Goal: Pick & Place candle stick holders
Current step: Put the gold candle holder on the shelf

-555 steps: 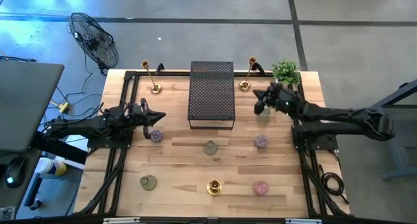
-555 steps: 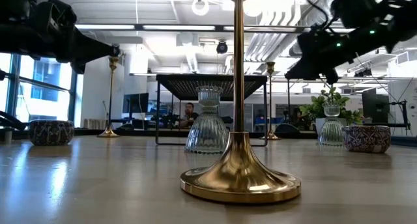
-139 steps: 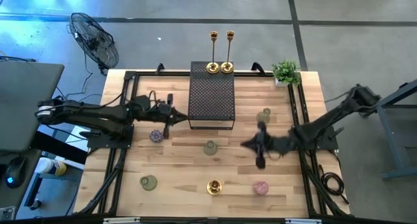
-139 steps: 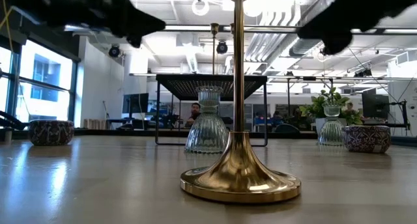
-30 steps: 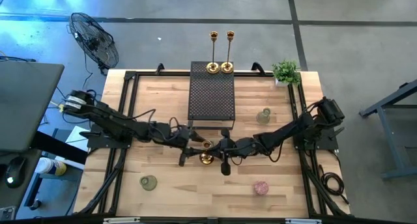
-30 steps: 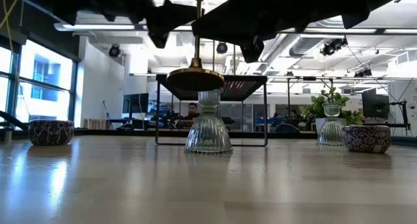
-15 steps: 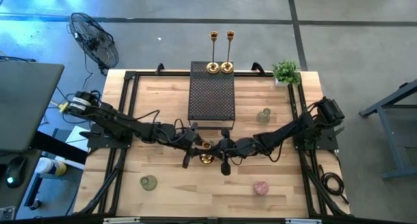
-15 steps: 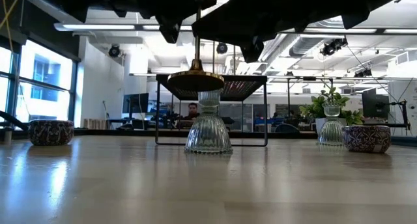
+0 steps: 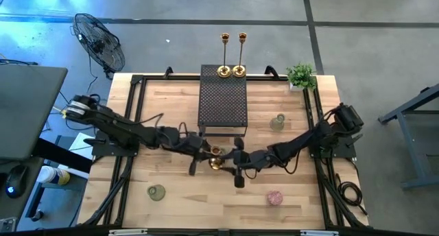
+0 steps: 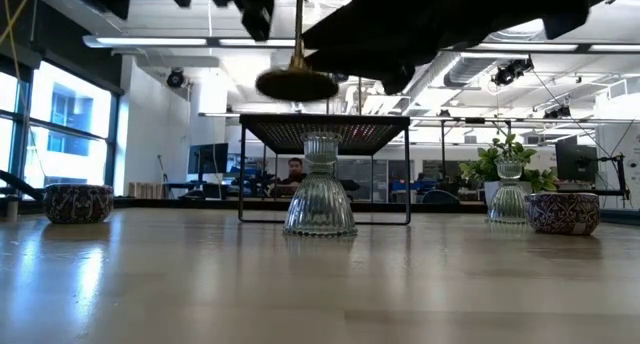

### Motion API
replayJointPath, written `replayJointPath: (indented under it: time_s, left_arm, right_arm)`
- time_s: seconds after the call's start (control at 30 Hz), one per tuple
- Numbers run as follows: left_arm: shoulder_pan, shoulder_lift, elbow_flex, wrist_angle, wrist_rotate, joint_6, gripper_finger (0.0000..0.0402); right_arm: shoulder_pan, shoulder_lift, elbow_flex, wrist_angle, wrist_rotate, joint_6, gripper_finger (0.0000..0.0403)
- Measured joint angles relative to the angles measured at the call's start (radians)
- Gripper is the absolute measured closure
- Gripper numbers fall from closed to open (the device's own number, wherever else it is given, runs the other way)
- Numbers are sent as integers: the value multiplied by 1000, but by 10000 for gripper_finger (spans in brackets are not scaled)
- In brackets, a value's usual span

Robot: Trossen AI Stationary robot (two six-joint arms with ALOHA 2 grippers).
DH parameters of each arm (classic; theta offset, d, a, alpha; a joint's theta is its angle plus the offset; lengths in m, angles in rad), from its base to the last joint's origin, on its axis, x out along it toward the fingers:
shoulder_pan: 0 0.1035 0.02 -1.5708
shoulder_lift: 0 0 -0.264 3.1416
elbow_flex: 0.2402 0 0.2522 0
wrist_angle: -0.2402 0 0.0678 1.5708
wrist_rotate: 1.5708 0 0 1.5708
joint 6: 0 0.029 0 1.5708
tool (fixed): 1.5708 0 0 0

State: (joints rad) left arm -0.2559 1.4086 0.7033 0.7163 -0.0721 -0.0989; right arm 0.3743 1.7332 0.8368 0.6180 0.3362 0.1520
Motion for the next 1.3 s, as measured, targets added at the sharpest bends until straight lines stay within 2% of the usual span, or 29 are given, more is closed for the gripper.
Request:
replayJointPath:
  time_s: [0.13,0.27,0.4,0.53,0.63,0.7,0.77,0.87,1.03,1.3]
  left_arm:
    - [9,-131,0,-120,-45,58,369]
    - [63,-286,1,-204,-124,110,369]
    - [199,-382,3,-281,-132,141,369]
    - [413,-411,62,-388,-70,139,369]
    - [592,-376,116,-433,28,136,369]
    - [703,-332,148,-437,109,112,369]
    - [810,-282,175,-428,191,80,369]
    - [913,-188,213,-404,265,68,369]
    - [983,-33,269,-362,330,68,369]
    - [1005,97,364,-318,329,107,369]
  right_arm:
    - [34,-10,2,-4,19,-39,195]
    - [61,-38,-2,-84,73,-39,196]
    - [72,-66,-1,-119,164,-48,242]
    - [57,-66,-2,-136,143,-63,316]
    - [36,-67,-1,-139,109,-63,375]
    - [25,-67,-1,-143,98,-66,395]
    - [16,-67,0,-144,93,-66,389]
    - [11,-67,0,-144,80,-72,378]
    - [11,-67,0,-144,77,-88,396]
    - [12,-67,0,-144,79,-93,398]
